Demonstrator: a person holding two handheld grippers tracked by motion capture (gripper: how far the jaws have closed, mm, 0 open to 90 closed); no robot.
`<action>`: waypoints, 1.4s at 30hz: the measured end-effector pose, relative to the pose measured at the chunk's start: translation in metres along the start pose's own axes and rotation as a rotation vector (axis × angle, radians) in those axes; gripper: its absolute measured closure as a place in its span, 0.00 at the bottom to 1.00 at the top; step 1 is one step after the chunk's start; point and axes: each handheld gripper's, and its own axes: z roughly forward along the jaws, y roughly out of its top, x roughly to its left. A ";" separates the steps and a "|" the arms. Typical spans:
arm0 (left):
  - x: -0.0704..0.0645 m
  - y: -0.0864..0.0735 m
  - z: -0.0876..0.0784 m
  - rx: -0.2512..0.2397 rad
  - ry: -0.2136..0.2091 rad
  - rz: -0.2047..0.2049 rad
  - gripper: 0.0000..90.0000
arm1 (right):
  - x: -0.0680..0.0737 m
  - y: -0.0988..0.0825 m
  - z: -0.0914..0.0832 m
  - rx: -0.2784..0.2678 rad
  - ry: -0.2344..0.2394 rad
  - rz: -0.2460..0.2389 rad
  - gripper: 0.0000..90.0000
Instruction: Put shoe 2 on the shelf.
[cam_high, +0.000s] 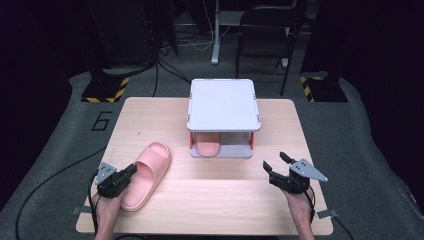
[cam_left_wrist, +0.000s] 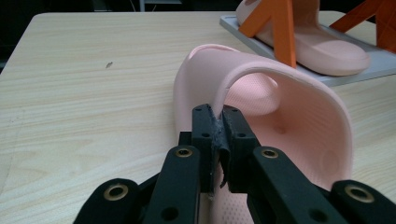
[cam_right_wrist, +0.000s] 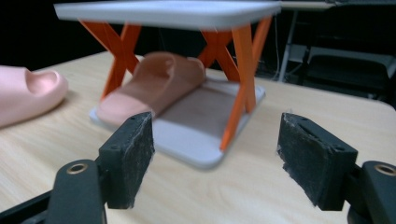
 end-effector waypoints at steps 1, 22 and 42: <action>0.000 0.000 0.000 0.000 0.000 0.000 0.94 | 0.000 0.000 0.000 0.000 0.000 0.000 0.30; -0.098 0.020 0.035 -0.027 -0.273 0.038 0.94 | 0.002 0.103 0.115 0.115 0.154 -0.085 0.31; -0.208 0.051 0.154 0.000 -0.274 -0.040 0.94 | -0.002 0.100 0.117 0.127 0.085 -0.087 0.31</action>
